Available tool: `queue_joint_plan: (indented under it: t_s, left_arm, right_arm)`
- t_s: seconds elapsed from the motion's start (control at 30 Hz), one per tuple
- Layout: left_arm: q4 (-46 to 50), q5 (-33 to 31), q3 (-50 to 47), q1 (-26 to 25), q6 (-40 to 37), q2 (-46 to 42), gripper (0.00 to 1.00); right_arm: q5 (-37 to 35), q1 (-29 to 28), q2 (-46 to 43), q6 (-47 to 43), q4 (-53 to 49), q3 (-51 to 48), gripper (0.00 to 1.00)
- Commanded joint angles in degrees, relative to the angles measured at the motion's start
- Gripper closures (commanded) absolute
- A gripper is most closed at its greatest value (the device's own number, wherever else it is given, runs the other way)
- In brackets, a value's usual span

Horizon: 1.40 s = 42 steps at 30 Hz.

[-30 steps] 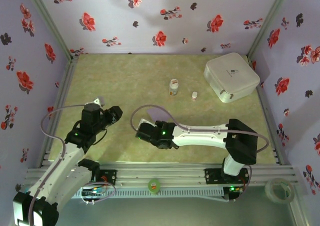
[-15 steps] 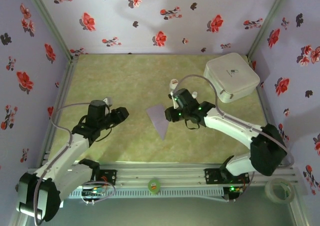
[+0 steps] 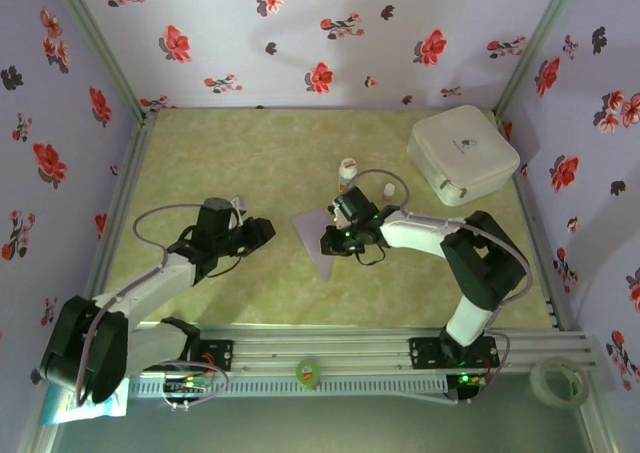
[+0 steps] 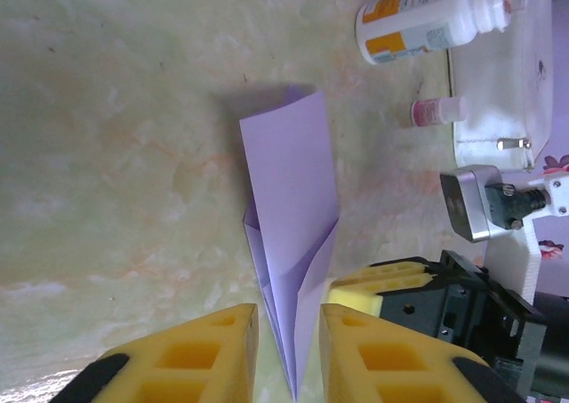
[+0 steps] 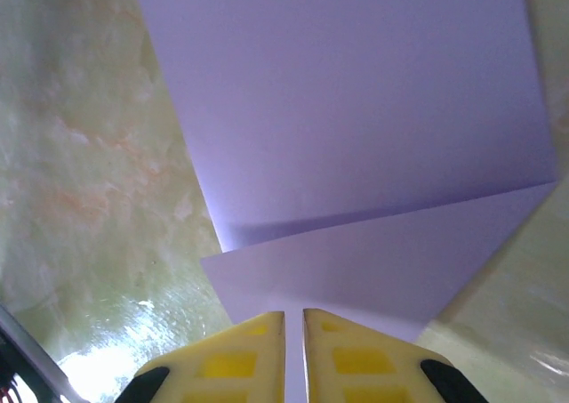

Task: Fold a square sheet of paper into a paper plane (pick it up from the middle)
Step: Rotate the paper at the center of the table.

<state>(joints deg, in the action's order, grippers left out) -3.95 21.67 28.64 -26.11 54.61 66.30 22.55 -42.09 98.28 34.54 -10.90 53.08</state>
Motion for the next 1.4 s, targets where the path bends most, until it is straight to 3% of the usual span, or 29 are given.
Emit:
queue_joint_plan:
  t_s: [0.0, 0.17, 0.6, 0.87, 1.07, 1.23, 1.37]
  left_arm:
    - [-3.8, 0.9, 0.9, -0.9, 1.0, 2.0, 0.76]
    - [-7.1, 0.8, 2.1, -1.5, 1.7, 6.0, 0.78]
    - [-14.1, 3.4, 8.6, -3.5, 5.3, 21.3, 0.85]
    - [-23.3, 7.0, 13.1, -5.7, 9.5, 33.6, 0.89]
    - [-23.3, 6.4, 15.2, -6.3, 10.0, 40.6, 0.92]
    - [-20.4, 4.3, 13.7, -6.5, 10.2, 41.7, 0.94]
    - [-18.2, 3.6, 13.0, -6.5, 9.0, 42.0, 0.94]
  right_arm:
    - [-1.0, -1.0, 2.1, 0.8, 0.8, 2.1, 0.88]
    - [-4.6, -2.9, 4.2, 3.7, 0.9, 2.0, 0.9]
    - [-9.4, -4.1, 3.1, 28.2, 13.8, -9.6, 0.91]
    - [-9.7, -4.8, 1.6, 31.3, 13.6, -8.9, 0.9]
    - [-8.1, -4.8, 1.5, 32.3, 14.0, -8.1, 0.88]
    - [-8.6, -4.0, -3.8, 30.2, 11.7, -7.5, 0.75]
    - [-11.3, 0.2, -9.6, 28.9, 6.8, -9.1, 0.68]
